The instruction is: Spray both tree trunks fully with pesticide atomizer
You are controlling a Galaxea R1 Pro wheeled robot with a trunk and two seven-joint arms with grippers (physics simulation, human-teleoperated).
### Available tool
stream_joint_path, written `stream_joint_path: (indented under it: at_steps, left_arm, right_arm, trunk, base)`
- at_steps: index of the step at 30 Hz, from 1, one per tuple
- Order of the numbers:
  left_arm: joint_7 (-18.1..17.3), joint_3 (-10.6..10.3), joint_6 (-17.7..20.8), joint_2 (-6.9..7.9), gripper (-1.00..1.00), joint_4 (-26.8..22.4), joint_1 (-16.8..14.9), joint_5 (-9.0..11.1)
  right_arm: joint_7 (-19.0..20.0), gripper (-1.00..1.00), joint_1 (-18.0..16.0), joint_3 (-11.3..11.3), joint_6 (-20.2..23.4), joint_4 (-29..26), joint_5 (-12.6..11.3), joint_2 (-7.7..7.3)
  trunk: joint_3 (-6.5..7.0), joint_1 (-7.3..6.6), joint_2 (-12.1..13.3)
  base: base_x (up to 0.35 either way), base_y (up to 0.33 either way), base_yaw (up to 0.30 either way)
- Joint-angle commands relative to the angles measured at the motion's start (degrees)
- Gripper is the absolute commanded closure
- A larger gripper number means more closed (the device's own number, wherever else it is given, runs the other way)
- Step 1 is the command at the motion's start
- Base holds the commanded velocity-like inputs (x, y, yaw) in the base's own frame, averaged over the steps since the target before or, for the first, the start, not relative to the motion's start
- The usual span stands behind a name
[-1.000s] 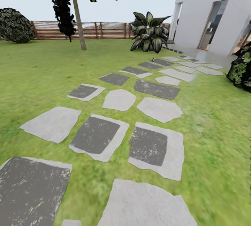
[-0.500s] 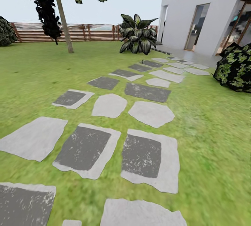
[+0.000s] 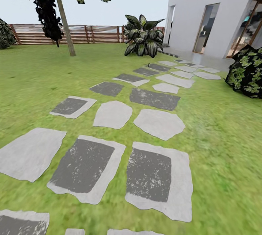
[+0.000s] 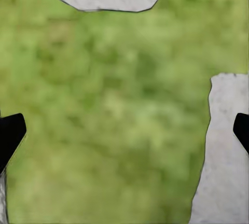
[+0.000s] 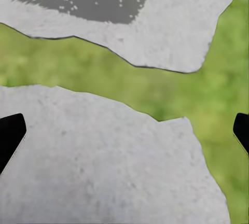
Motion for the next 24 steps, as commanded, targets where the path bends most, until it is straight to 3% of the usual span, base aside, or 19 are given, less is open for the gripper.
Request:
stream_joint_path:
  at_steps: [1, 24]
  left_arm:
    - [0.0, 0.0, 0.0, 0.0, -1.0, 0.0, 0.0, 0.0]
    - [0.0, 0.0, 0.0, 0.0, -1.0, 0.0, 0.0, 0.0]
  right_arm:
    - [0.0, -1.0, 0.0, 0.0, 0.0, 0.0, 0.0, 0.02]
    - [0.0, -1.0, 0.0, 0.0, 0.0, 0.0, 0.1, 0.01]
  trunk:
    - [0.0, 0.0, 0.0]
    - [0.0, 0.0, 0.0]
  base:
    - [0.339, 0.0, 0.0]
    - [0.339, 0.0, 0.0]
